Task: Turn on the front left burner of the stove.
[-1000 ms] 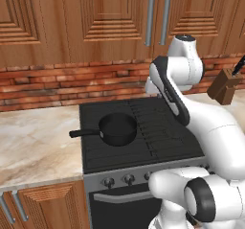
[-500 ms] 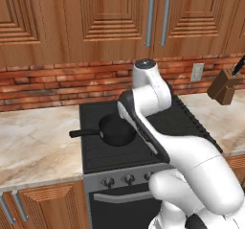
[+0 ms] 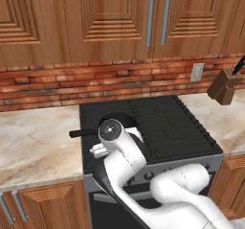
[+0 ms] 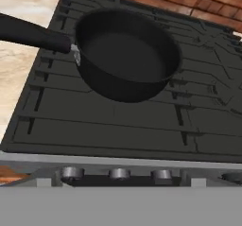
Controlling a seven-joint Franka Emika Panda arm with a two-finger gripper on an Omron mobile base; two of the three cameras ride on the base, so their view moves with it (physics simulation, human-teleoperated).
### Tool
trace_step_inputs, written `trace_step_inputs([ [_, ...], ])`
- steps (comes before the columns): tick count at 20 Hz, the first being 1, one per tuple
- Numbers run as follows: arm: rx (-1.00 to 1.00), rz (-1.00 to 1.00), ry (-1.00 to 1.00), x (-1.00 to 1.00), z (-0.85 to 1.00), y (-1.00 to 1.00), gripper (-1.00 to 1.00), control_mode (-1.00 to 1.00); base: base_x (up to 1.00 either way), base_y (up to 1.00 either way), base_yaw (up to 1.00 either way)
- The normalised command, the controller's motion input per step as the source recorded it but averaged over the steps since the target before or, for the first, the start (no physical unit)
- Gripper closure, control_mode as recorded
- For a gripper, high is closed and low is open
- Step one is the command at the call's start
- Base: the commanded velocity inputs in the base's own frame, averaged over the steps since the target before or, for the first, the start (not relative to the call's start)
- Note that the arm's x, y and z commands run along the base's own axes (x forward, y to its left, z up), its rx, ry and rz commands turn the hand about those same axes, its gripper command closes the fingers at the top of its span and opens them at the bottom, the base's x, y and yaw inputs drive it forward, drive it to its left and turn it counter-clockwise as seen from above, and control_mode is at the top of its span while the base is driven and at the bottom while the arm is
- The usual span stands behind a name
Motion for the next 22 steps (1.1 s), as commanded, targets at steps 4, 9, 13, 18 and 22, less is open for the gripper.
trace_step_inputs([
  [4, -0.01, 0.00, 0.00, 0.00, 0.00, 0.11, -1.00, -1.00, 0.00, 0.00, 0.00],
  [9, -0.02, 0.00, -0.01, 0.00, -0.09, 0.17, -1.00, -1.00, 0.00, 0.00, 0.00],
  [13, 0.00, 0.00, -0.09, 0.00, -0.35, 0.52, -1.00, -1.00, 0.00, 0.00, 0.00],
  [18, 0.00, 0.00, -0.11, 0.00, -0.33, 0.62, -1.00, -1.00, 0.00, 0.00, 0.00],
  [22, 0.02, 0.00, -0.22, 0.00, -0.34, 0.29, -1.00, -1.00, 0.00, 0.00, 0.00],
])
